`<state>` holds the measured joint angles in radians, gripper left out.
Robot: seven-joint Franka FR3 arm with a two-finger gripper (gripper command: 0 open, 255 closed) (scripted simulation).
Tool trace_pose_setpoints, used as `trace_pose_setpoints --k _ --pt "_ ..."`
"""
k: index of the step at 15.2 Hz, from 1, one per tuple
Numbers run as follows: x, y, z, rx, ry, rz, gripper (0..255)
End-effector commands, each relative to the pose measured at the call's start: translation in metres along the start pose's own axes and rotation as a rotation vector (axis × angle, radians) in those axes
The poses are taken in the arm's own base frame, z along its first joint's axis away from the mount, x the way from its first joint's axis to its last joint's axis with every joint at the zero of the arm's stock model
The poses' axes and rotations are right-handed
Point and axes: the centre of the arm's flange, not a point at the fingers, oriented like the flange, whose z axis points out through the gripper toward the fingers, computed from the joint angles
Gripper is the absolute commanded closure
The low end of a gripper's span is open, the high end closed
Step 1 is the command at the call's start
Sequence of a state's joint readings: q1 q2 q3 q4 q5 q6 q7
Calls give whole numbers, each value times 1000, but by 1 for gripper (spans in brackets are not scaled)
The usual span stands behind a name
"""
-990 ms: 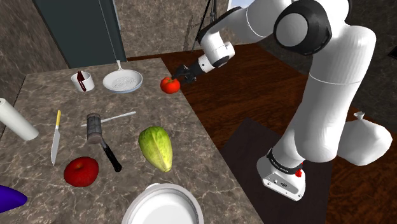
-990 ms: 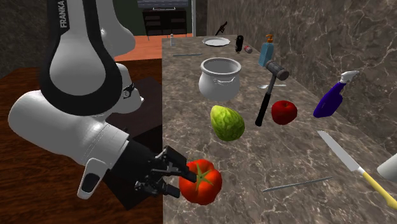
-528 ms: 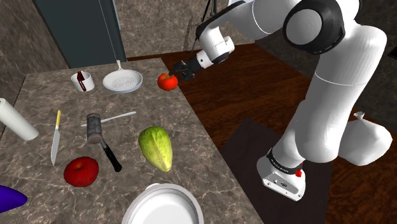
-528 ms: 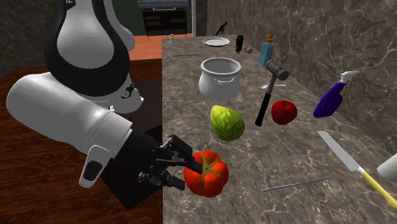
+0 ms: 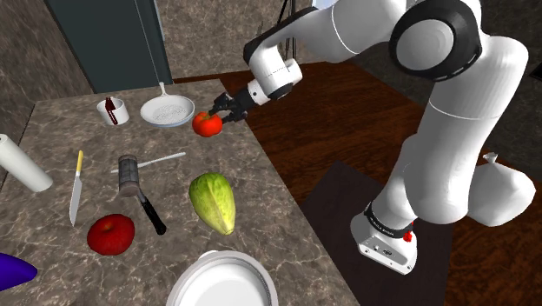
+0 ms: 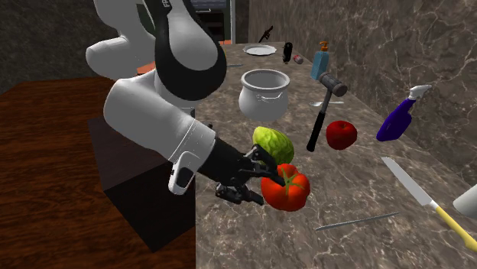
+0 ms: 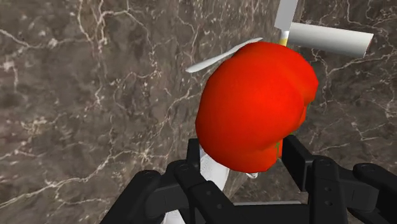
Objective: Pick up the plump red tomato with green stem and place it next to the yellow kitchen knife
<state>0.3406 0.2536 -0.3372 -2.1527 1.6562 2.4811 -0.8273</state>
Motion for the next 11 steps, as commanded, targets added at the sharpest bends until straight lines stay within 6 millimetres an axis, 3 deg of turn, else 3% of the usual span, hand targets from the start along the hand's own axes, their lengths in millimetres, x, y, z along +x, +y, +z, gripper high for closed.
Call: trace_pose_setpoints --k 1,11 --pt "-12 -17 18 0 1 1 255" --pt "-75 -92 107 0 1 1 255"
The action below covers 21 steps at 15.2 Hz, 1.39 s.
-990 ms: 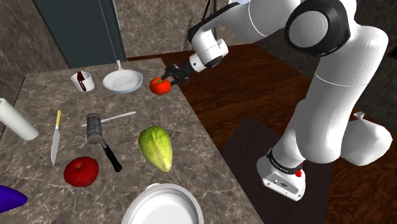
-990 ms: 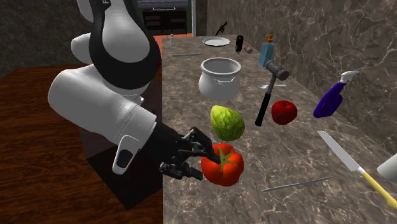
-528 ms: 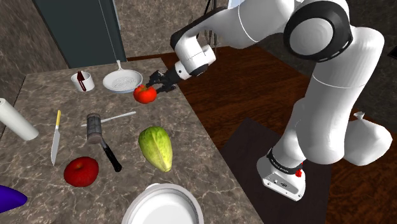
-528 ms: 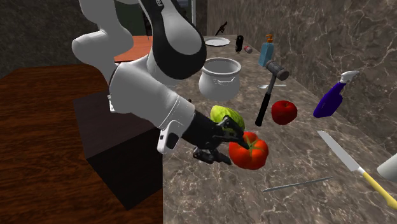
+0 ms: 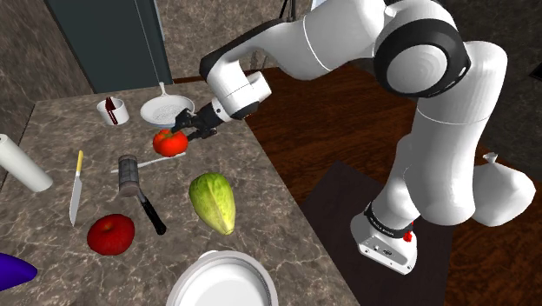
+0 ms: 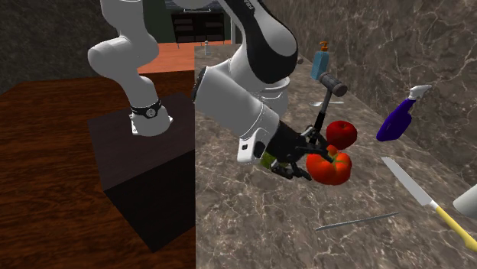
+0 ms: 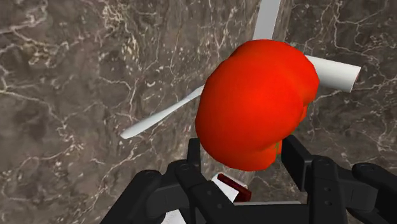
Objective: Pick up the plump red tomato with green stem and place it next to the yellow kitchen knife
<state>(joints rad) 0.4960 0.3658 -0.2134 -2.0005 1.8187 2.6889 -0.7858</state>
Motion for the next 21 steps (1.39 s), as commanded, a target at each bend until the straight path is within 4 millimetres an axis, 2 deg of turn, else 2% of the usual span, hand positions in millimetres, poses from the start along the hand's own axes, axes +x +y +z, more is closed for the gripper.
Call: trace_pose_setpoints --k 1,14,15,21 --pt "-14 -16 19 0 1 2 255" --pt "-96 -113 134 0 1 2 255" --pt "-105 -125 147 0 1 2 255" --pt "-112 -100 166 1 1 2 255"
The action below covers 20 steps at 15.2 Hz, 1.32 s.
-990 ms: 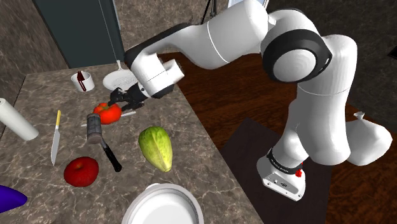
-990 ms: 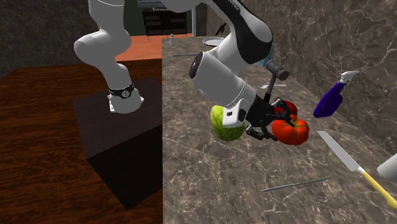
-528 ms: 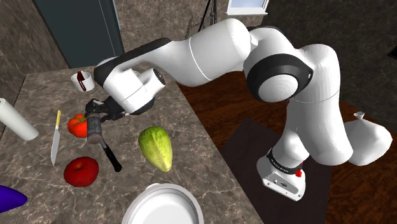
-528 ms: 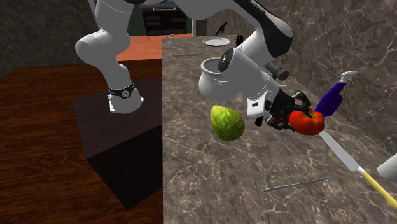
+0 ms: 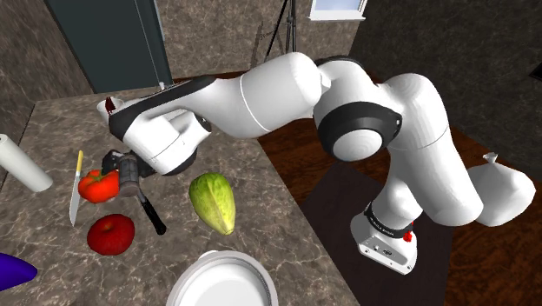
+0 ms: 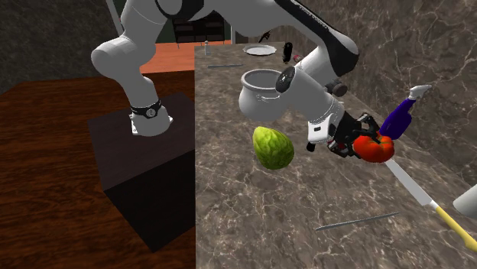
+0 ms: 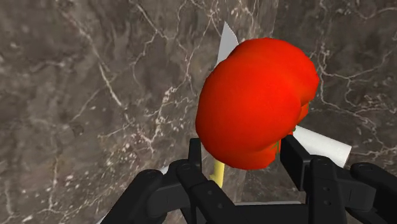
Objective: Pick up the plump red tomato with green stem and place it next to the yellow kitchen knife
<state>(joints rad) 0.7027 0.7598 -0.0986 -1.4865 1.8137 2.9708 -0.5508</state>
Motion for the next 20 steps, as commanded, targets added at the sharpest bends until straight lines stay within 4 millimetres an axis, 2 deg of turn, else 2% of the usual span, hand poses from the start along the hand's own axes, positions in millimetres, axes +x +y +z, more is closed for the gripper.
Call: trace_pose_setpoints --k 1,14,20 --pt "-2 8 6 1 0 0 255" --pt "-17 61 45 1 0 0 255" --pt "-17 61 45 1 0 0 255"
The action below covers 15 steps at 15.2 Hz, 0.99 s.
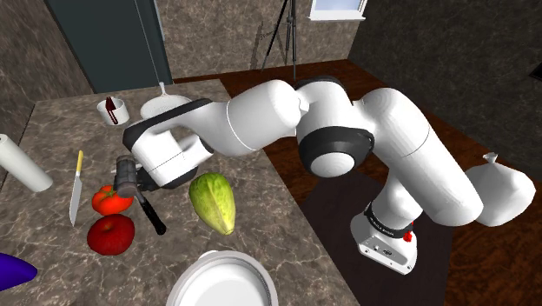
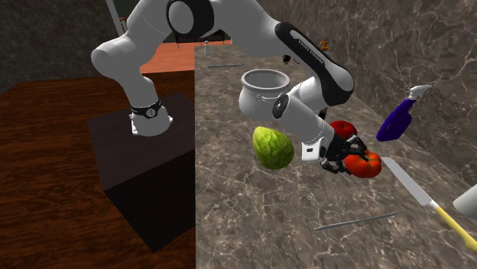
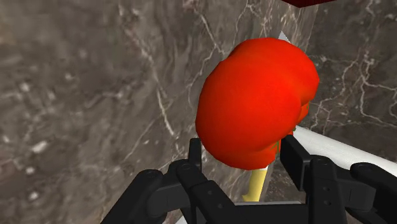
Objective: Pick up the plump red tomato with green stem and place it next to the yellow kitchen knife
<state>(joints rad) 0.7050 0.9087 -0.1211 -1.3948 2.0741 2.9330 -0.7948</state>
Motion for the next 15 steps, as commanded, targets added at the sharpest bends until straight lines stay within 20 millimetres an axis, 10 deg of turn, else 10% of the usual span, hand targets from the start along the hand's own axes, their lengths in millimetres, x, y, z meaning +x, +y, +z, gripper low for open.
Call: trace_pose_setpoints --k 1,2,3,8,12,15 --pt "0 0 0 0 0 0 255" --pt "0 0 0 0 0 0 255" --pt "0 0 0 0 0 0 0" --pt "0 0 0 0 0 0 0" --pt "0 0 -50 0 0 0 0" --pt "0 0 -50 0 0 0 0"
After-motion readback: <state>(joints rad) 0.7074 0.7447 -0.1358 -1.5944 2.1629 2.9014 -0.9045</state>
